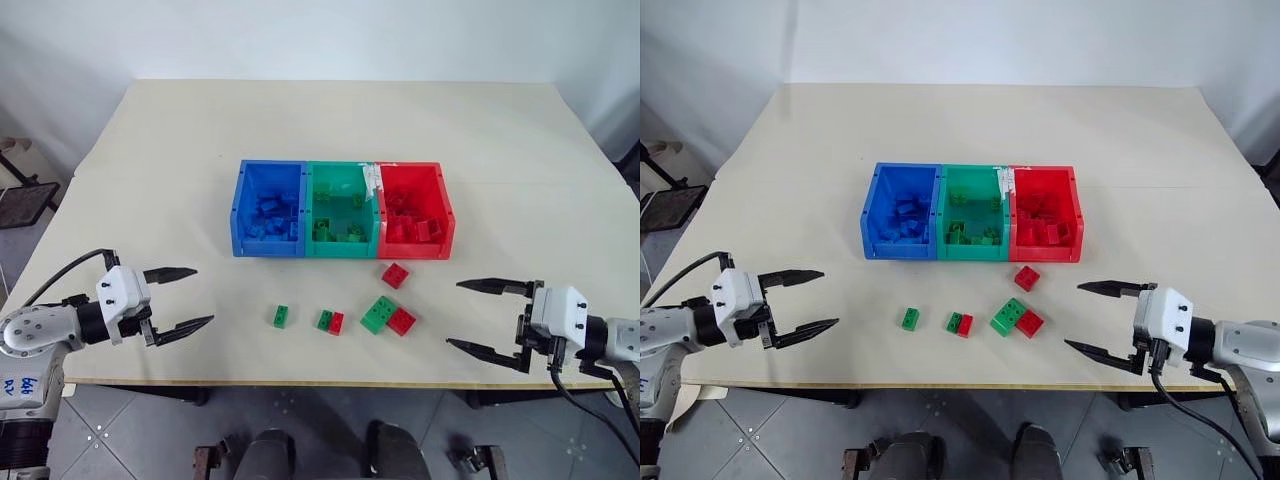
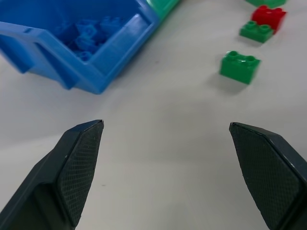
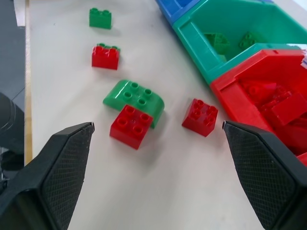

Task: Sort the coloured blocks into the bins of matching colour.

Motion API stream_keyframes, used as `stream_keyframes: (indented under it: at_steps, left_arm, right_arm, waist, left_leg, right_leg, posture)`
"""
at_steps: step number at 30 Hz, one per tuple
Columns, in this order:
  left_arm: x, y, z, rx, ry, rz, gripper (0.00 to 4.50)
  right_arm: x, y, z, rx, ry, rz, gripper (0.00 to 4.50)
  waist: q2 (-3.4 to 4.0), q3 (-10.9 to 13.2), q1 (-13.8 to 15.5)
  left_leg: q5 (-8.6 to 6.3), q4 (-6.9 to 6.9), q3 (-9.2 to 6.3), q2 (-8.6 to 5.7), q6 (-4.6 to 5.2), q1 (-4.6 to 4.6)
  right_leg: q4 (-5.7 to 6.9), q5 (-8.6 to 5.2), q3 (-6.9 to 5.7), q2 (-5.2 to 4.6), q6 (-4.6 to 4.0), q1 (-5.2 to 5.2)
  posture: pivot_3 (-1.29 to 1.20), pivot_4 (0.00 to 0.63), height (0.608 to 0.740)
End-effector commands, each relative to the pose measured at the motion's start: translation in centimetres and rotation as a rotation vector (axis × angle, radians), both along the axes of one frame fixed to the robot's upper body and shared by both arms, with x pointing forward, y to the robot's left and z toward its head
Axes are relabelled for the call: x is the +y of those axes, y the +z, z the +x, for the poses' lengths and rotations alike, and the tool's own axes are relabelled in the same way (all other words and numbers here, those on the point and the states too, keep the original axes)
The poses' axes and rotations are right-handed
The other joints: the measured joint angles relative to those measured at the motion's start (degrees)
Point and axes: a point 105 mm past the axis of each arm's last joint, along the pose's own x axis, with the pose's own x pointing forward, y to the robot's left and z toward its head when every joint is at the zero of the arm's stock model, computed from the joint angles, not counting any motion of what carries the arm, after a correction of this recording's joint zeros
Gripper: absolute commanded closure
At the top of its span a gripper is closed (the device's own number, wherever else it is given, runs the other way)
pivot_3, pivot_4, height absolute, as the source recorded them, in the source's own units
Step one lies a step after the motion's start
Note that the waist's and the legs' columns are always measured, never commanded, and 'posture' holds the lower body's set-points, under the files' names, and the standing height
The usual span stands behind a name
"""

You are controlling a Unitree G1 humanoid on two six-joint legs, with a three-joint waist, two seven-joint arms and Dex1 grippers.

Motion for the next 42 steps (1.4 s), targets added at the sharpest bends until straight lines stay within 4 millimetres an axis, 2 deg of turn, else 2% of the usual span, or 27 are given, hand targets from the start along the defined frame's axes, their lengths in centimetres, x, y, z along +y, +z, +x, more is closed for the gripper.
stream_keyframes:
  at_steps: [1, 5, 10, 13, 17, 21, 25, 33, 36, 42]
  left_arm:
    - [-1.0, 0.7, -0.1, -0.017, -0.047, 0.002, 0.03]
    - [-2.9, 0.0, -1.1, 0.039, -0.132, -0.019, 0.03]
    - [-8.2, -0.6, -3.0, 0.071, -0.358, 0.012, 0.03]
    - [-10.0, -0.2, -3.8, 0.068, -0.442, -0.008, 0.03]
    - [-10.5, 0.3, -4.0, 0.06, -0.467, -0.029, 0.03]
    - [-9.5, -0.3, -3.7, 0.068, -0.426, -0.034, 0.03]
    - [-8.3, -1.4, -3.9, 0.095, -0.372, -0.024, 0.03]
    - [-8.5, -0.8, -4.3, 0.078, -0.365, -0.034, 0.03]
    - [-8.8, -0.4, -4.3, 0.063, -0.37, -0.044, 0.0]
    - [-9.2, 0.2, -3.6, 0.024, -0.356, -0.091, 0.0]
  right_arm:
    - [0.7, 0.5, -0.6, -0.013, 0.005, 0.036, 0.0]
    - [-0.9, 0.0, -1.1, 0.0, -0.059, 0.014, 0.0]
    - [-4.8, -1.2, -1.6, 0.073, -0.188, -0.042, 0.0]
    - [-5.3, -1.6, -1.8, 0.105, -0.205, -0.057, 0.0]
    - [-3.9, -1.5, -1.1, 0.108, -0.167, -0.056, 0.0]
    - [-0.3, -2.3, -0.7, 0.188, -0.072, -0.078, 0.0]
    - [2.9, -3.1, 1.2, 0.254, -0.091, -0.046, 0.0]
    - [5.0, -5.8, 1.9, 0.334, -0.121, -0.084, 0.0]
    - [4.8, -5.9, 2.3, 0.328, -0.167, -0.071, 0.61]
    - [4.1, -5.3, 3.1, 0.284, -0.225, -0.052, 2.68]
  waist:
    - [-0.01, 0.0, 0.3]
    - [-0.01, 0.0, 0.5]
    - [-0.03, 0.0, 1.3]
    - [-0.03, 0.0, 1.1]
    - [-0.02, 0.0, 0.7]
    - [-0.02, 0.0, 0.7]
    - [-0.03, 0.0, 0.9]
    - [-0.03, 0.0, 1.3]
    - [-0.02, 0.0, 1.1]
    - [-0.03, 0.0, 1.2]
  left_leg:
    - [0.0, 0.01, 0.0, 0.0, 0.0, -0.01]
    - [-0.02, 0.01, 0.01, 0.0, 0.0, -0.01]
    - [-0.04, 0.11, 0.02, -0.02, 0.03, -0.02]
    - [-0.04, 0.1, 0.04, 0.0, 0.03, 0.02]
    - [-0.05, 0.06, 0.09, 0.06, 0.01, 0.08]
    - [-0.05, 0.06, 0.1, 0.07, 0.01, 0.09]
    - [-0.06, 0.11, 0.1, 0.08, -0.01, 0.05]
    - [-0.09, 0.16, 0.04, 0.05, 0.01, -0.06]
    - [-0.09, 0.14, 0.06, 0.06, 0.01, -0.03]
    - [-0.09, 0.15, 0.06, 0.06, 0.0, -0.02]
  right_leg:
    - [0.0, 0.0, 0.0, 0.0, 0.0, 0.0]
    - [0.0, 0.0, 0.0, 0.0, 0.0, 0.0]
    - [-0.02, 0.0, 0.02, -0.01, 0.0, 0.05]
    - [-0.02, 0.0, 0.05, 0.0, -0.01, 0.07]
    - [-0.02, 0.0, 0.11, 0.08, -0.03, 0.06]
    - [-0.02, 0.01, 0.13, 0.09, -0.03, 0.06]
    - [-0.04, 0.01, 0.14, 0.1, -0.04, 0.03]
    - [-0.12, 0.01, 0.09, 0.09, -0.04, 0.01]
    - [-0.09, 0.01, 0.1, 0.1, -0.04, 0.01]
    - [-0.08, 0.01, 0.11, 0.11, -0.04, 0.01]
  posture:
    - [0.0, 0.15, 0.74]
    - [0.0, 0.15, 0.74]
    - [0.0, 0.15, 0.74]
    - [0.0, 0.15, 0.74]
    - [0.0, 0.15, 0.74]
    - [0.0, 0.15, 0.74]
    - [0.0, 0.15, 0.74]
    - [0.0, 0.15, 0.74]
    - [0.0, 0.15, 0.74]
    - [0.0, 0.15, 0.74]
